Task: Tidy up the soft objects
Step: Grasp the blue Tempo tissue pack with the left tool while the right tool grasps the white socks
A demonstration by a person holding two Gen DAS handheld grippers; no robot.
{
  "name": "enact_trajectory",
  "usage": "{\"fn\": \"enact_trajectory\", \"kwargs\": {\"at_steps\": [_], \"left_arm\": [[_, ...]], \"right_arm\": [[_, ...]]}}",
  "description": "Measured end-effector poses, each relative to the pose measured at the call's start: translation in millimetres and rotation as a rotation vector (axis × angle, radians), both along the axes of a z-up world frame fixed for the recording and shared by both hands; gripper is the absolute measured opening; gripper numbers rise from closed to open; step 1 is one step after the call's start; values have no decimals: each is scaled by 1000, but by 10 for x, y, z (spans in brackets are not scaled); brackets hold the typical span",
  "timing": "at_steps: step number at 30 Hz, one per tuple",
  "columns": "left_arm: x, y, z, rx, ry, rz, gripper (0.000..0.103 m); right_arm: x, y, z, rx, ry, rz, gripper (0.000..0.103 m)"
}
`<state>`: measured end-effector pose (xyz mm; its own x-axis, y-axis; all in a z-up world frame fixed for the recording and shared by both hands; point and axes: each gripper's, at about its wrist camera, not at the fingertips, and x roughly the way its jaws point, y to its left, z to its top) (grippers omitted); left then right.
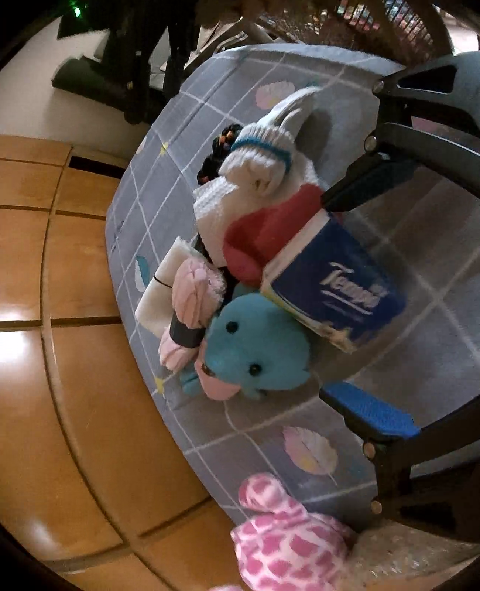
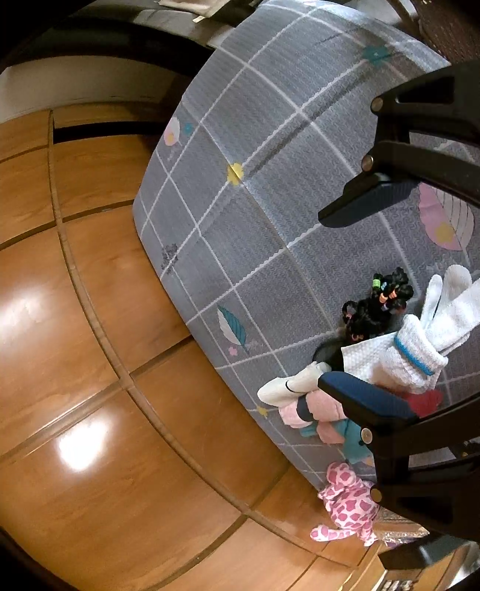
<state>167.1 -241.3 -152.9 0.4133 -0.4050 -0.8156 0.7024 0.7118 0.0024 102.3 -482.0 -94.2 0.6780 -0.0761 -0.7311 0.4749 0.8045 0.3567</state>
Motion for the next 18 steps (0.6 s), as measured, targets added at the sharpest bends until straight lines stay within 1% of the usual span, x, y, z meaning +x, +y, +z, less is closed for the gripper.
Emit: {"fn": "enact_trajectory", "kwargs": {"at_steps": [1,4,7,10,12,16,17,18], "left_arm": [[44,-35,-36,0,3,-4,93],[137,-85,-110,-28,21,-17,73],[180,-101,-144,-83,88,-40,69],[127,-77,-119,-102,88,-50,67],[64,2,-78,-118,95,-41,66],[-102,226,25,-153,98,5,66],[-158,299,36,-144,101,30,66],[-184,327,26,-136,103,45,66]], "right_arm": [[-1,-1,-5,2,1,-1,82],[2,-11,-12,1,0,-6,82],[13,-17,-22,-2,5,-8,82],[32,-6,-29,-9,9,6,82],[55,21,-41,-7,14,29,82],[151,180,-66,20,13,147,77],[189,258,-79,13,27,193,76],[229,342,-102,6,47,241,74]]}}
